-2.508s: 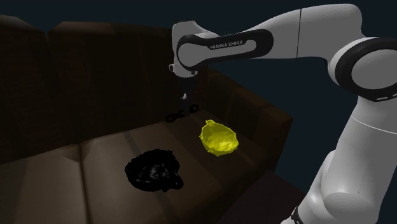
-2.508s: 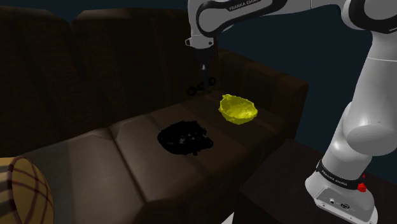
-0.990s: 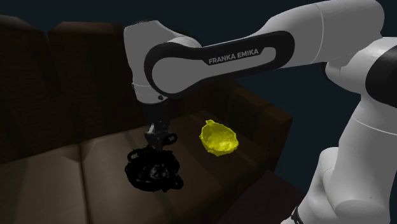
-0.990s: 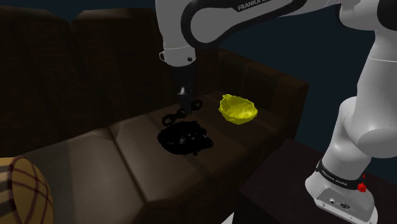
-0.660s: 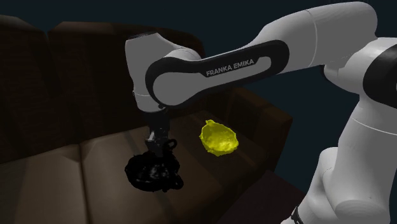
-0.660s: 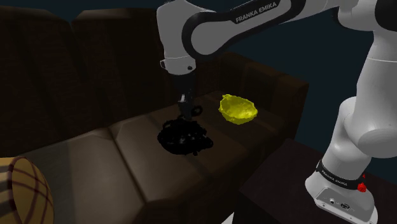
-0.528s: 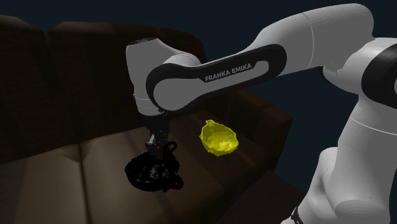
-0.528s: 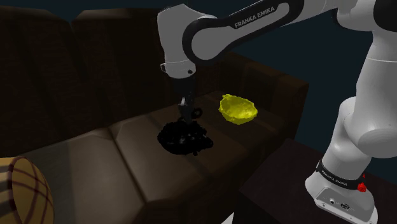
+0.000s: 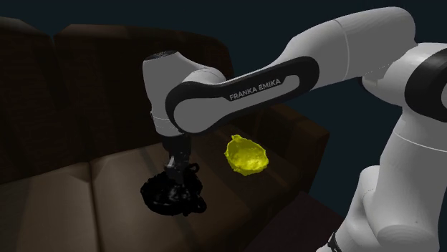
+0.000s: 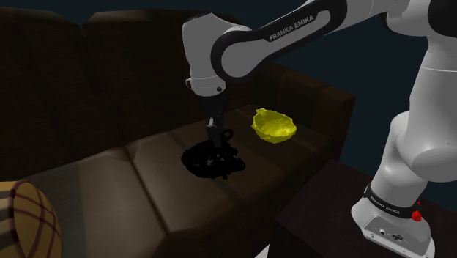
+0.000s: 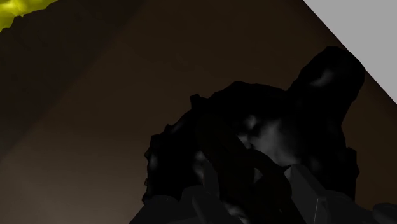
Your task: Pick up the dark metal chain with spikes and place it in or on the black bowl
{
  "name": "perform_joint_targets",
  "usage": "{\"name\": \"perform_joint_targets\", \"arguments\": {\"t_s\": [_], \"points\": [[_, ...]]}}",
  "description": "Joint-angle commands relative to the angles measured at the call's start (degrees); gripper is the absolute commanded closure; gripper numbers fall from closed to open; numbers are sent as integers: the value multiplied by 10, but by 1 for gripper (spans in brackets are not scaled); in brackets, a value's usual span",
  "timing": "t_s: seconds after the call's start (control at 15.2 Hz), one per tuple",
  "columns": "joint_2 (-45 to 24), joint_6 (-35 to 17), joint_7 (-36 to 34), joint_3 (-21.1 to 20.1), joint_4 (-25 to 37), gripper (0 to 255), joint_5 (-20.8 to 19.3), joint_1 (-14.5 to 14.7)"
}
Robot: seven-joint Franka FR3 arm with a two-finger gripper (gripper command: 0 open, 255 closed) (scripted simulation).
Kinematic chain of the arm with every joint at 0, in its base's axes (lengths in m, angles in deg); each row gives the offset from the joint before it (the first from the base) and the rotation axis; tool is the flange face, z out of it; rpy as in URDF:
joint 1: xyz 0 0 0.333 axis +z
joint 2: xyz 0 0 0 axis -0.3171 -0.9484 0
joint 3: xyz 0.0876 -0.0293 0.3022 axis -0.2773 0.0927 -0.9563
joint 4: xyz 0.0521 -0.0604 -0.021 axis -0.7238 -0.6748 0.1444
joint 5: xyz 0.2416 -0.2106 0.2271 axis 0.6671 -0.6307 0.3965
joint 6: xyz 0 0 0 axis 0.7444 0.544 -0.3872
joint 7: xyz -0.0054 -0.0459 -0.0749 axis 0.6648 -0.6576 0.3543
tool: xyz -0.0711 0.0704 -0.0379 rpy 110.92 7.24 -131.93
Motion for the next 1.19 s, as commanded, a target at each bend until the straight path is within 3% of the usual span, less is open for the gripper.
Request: {"name": "perform_joint_targets", "arguments": {"t_s": [0.0, 0.07, 0.4, 0.66, 1.12], "points": [[0, 0, 0, 0, 0, 255, 0, 0], [0, 0, 0, 0, 0, 0, 0, 0], [0, 0, 0, 0, 0, 0, 0, 0], [4, 72, 3, -3, 68, 0, 4, 3], [4, 72, 3, -3, 68, 0, 4, 3]]}}
